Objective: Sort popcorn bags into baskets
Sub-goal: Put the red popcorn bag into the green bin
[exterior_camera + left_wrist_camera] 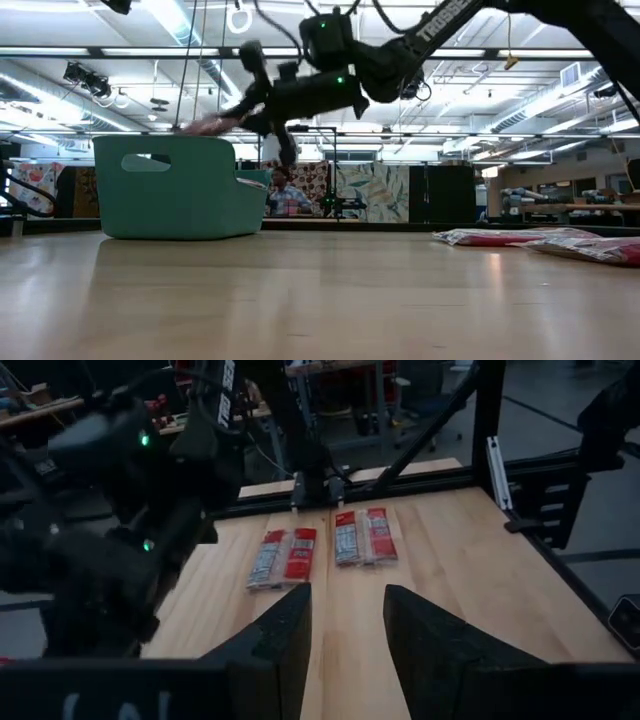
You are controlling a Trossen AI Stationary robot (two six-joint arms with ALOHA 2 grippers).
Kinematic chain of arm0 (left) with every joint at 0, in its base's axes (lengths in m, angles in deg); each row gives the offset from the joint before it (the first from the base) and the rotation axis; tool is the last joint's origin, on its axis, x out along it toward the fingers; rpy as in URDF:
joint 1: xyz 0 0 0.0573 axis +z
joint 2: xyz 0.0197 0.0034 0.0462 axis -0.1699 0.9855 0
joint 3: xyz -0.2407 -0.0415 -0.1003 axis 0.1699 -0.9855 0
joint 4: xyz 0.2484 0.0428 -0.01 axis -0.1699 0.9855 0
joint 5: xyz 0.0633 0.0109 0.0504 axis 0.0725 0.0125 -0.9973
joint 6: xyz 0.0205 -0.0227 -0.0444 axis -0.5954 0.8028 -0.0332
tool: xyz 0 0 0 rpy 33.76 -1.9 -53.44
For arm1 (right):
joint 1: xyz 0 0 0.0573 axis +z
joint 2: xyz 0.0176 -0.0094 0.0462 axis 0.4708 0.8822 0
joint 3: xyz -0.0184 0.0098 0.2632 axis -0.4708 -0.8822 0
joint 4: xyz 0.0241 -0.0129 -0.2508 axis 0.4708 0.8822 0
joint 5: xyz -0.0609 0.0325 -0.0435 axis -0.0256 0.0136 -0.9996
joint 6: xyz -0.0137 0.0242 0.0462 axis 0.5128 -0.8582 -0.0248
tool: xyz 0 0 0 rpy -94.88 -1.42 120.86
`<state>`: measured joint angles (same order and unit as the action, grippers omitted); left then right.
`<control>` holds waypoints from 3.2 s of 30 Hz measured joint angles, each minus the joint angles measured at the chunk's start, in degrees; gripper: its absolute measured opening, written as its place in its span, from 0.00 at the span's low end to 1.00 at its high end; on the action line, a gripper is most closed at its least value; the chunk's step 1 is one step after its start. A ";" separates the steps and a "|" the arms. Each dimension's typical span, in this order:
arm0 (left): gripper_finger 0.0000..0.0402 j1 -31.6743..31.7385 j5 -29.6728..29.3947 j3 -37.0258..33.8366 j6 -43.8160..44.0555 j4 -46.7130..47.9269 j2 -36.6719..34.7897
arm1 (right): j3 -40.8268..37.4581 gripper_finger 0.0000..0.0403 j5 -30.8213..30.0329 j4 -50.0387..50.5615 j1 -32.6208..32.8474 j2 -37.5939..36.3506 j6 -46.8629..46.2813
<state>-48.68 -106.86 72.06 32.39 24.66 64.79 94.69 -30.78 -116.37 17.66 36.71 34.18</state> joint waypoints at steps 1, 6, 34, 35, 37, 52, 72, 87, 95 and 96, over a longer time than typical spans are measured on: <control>0.33 0.00 0.00 0.00 0.24 0.01 -0.14 | -0.02 0.08 -0.98 0.18 -0.20 0.65 -0.82; 0.33 0.02 0.00 0.00 0.94 0.28 -0.17 | 0.01 0.10 -2.49 0.28 -0.32 2.31 -2.87; 0.33 4.15 -0.65 0.02 9.79 8.47 2.64 | 3.66 0.36 3.91 11.32 -2.73 2.38 -0.24; 0.33 4.83 -0.85 0.04 11.64 10.29 2.93 | 3.66 0.36 4.50 11.26 -3.01 1.97 0.55; 0.33 6.46 -1.54 0.04 15.43 14.03 3.42 | 3.70 0.36 5.52 11.08 -3.63 0.77 2.26; 0.33 32.55 14.84 0.04 19.40 26.12 3.47 | 3.72 0.36 6.41 48.65 -2.86 -12.83 21.82; 0.33 54.66 24.48 0.02 -0.84 20.68 11.58 | 3.61 0.36 -12.74 50.43 5.05 -8.04 41.77; 0.33 57.34 32.96 8.36 2.23 36.14 13.04 | 3.63 0.36 -14.21 51.41 3.49 -7.80 49.41; 0.33 57.48 33.22 5.72 2.95 35.35 15.81 | 3.63 0.36 -15.27 45.16 4.21 -4.15 54.80; 0.33 57.48 32.21 5.35 2.73 34.77 16.30 | 3.60 0.36 -15.32 45.67 4.46 -4.13 54.83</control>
<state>8.81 -74.65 77.41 35.12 59.43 81.10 98.29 -46.09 -70.70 22.12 32.58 89.00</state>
